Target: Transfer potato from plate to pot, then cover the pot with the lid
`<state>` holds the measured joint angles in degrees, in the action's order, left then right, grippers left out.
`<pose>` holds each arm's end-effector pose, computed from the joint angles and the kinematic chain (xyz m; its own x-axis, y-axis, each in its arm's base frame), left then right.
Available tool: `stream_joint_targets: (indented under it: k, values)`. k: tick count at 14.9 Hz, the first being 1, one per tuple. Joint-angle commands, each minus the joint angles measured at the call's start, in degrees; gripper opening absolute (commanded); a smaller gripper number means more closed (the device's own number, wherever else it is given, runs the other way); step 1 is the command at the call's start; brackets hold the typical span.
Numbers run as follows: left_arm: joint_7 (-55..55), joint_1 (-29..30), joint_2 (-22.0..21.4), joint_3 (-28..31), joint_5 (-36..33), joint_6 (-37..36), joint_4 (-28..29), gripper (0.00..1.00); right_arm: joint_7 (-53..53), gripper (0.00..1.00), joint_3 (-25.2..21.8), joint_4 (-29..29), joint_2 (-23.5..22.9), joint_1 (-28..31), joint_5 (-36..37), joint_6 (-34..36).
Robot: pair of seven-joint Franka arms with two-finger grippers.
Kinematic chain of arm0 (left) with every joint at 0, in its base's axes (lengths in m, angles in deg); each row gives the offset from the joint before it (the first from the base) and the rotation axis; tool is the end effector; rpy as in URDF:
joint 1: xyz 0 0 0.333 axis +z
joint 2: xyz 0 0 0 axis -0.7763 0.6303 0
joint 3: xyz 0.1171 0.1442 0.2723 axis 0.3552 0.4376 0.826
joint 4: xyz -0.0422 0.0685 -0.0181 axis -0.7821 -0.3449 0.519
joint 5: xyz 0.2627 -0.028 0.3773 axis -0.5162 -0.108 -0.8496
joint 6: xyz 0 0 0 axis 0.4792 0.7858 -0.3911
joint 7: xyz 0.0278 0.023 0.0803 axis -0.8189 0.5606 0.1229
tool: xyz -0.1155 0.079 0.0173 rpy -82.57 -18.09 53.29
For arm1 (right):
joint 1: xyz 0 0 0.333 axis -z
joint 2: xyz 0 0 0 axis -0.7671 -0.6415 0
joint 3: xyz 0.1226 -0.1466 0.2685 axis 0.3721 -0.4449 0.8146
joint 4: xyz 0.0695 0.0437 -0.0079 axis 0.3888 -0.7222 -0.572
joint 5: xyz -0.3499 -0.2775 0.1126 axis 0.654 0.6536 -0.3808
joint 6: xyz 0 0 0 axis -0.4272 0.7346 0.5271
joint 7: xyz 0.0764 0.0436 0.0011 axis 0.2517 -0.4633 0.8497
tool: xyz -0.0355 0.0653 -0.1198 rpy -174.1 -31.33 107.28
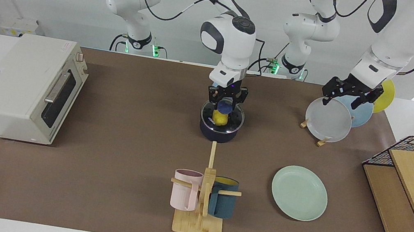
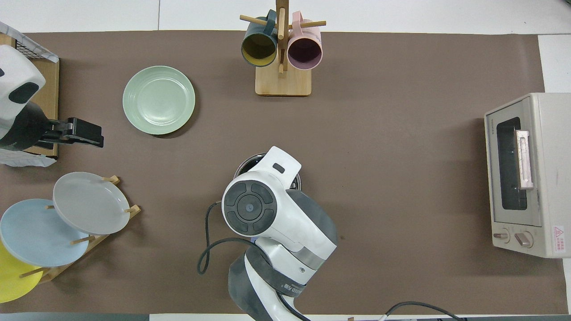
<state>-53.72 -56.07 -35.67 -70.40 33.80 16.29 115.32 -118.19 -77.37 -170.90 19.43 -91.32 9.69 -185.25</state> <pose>0.6082 -0.0957 0.5819 0.9980 -0.0572 -0.0277 -0.0564 -0.9980 0.0291 0.5137 0.4889 0.3556 0.9831 0.1416 0.1159 0.1414 -0.9899 0.0100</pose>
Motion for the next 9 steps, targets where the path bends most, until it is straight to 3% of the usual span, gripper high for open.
stream_joint_targets:
  k: [1,3,4,5,9]
  values:
    - [0.58,0.74,-1.54,-0.27,-0.47,0.14,1.31,1.0,-1.94,0.0,0.13,-2.56,-1.39,-0.09,1.24,-3.46]
    - [0.58,0.74,-1.54,-0.27,-0.47,0.06,1.31,1.0,-1.94,0.0,0.13,-2.56,-1.48,0.18,1.15,-3.37]
    - [0.58,0.74,-1.45,-0.27,-0.47,0.06,1.31,1.0,-1.94,0.25,0.13,-2.56,-1.48,0.26,1.15,-3.46]
    - [0.58,0.74,-1.45,-0.27,-0.56,0.06,1.31,1.0,-1.85,0.99,0.13,-2.56,-1.48,0.26,1.15,-3.46]
    - [0.58,0.92,-1.45,-0.27,-1.88,-0.12,1.22,1.0,-1.5,1.0,0.04,-1.6,-1.56,0.53,1.15,-2.93]
